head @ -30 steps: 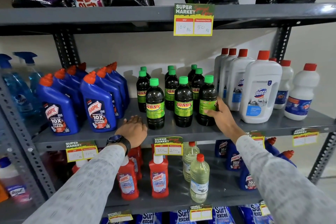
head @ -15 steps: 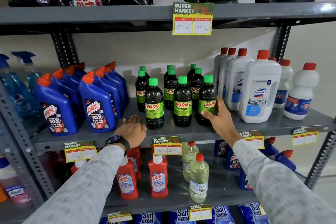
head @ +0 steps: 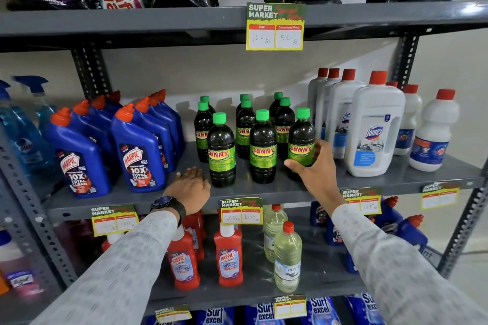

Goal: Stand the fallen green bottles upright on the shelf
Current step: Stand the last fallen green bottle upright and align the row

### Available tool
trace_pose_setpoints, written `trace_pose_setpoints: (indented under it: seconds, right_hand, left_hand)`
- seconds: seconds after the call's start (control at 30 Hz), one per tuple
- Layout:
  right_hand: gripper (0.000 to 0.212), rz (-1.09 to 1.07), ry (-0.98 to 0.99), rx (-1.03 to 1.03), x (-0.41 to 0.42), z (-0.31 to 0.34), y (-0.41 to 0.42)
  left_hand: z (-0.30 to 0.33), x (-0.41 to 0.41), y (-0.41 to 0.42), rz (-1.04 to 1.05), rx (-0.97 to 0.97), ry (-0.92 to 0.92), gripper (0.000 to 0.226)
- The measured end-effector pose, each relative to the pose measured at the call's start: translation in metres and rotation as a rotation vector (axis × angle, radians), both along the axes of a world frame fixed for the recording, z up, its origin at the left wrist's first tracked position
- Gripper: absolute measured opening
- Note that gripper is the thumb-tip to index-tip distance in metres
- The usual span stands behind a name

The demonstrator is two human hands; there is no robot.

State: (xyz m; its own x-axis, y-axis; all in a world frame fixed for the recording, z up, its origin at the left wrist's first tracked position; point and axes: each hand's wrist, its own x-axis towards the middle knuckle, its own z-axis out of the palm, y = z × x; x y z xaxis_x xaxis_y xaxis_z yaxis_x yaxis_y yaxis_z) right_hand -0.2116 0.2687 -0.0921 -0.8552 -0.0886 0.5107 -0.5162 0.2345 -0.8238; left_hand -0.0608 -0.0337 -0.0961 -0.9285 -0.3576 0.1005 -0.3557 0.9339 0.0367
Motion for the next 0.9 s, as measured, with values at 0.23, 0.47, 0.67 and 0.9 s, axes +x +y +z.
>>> trace_pose_setpoints:
  seconds: [0.23,0.47,0.67,0.9]
  right_hand:
    - [0.054,-0.201,0.167,-0.099,0.043,-0.007,0.001]
    - [0.076,0.069,0.003,0.196,0.069,-0.008,-0.038]
    - [0.080,0.052,-0.044,0.219,0.057,0.001,-0.058]
    - [0.067,0.065,-0.091,0.191,0.044,0.004,-0.063]
  left_hand:
    - [0.000,0.023,0.020,0.051,0.313,0.701,0.048]
    - [0.014,0.020,0.033,-0.128,0.939,0.607,0.089]
    - [0.017,0.007,0.034,-0.157,0.928,0.604,0.085]
    - [0.018,0.013,0.028,-0.157,0.905,0.643,0.076]
